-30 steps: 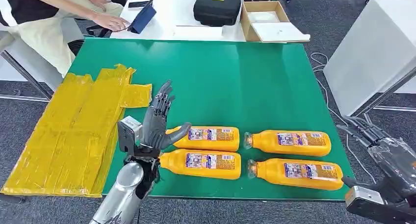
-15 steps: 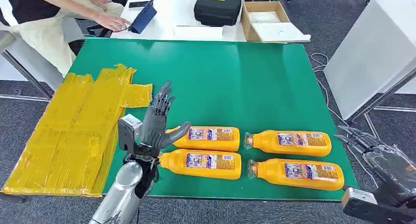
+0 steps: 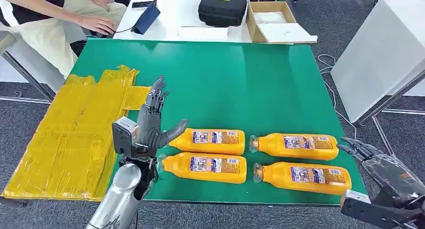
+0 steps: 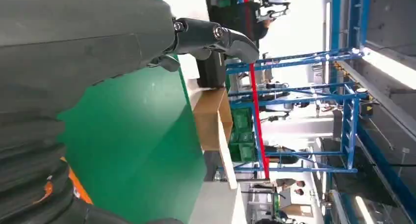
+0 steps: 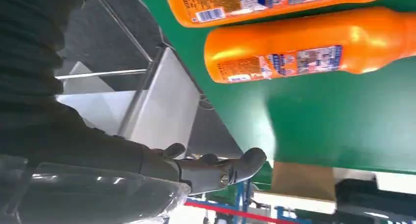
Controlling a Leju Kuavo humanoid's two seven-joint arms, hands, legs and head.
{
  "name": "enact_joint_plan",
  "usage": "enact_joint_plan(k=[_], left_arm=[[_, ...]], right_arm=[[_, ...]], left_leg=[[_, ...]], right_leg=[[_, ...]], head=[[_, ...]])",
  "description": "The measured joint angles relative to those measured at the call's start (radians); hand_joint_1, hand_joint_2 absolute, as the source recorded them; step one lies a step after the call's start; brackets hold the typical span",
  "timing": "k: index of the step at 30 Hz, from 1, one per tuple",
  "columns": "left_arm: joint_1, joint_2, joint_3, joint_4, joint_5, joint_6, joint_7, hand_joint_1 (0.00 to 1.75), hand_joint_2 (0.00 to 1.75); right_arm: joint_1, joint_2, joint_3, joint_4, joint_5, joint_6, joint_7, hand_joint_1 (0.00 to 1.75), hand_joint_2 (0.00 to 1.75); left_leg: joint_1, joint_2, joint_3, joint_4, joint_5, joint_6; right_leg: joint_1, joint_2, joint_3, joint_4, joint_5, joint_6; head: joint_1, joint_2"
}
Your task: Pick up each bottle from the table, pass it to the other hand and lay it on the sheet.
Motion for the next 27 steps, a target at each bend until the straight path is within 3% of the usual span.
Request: enact_joint_plan(k=[11, 27], left_arm=[[0.001, 0.095, 0.166, -0.171, 0.002, 0.060, -0.029, 0.00, 1.75], [-0.020, 0.142, 0.241, -0.206, 0.035, 0.065, -0.025, 0.00, 1.75]], right_arm=[[0.117, -0.068, -0.098, 0.002, -0.054, -0.003, 0.024, 0.00, 1.75], [0.026, -0.140, -0.004, 0.110, -0.094, 0.036, 0.054, 0.00, 1.75]], left_leg=[[0.000, 0.002, 0.000, 0.000, -0.001, -0.001], [0.000, 0.002, 0.001, 0.000, 0.000, 0.000]], right_leg=[[0.000, 0.000, 0.000, 0.000, 0.000, 0.000], [-0.001, 0.001, 0.001, 0.000, 0.000, 0.000]], head=[[0.000, 0.000], [0.000, 0.000]])
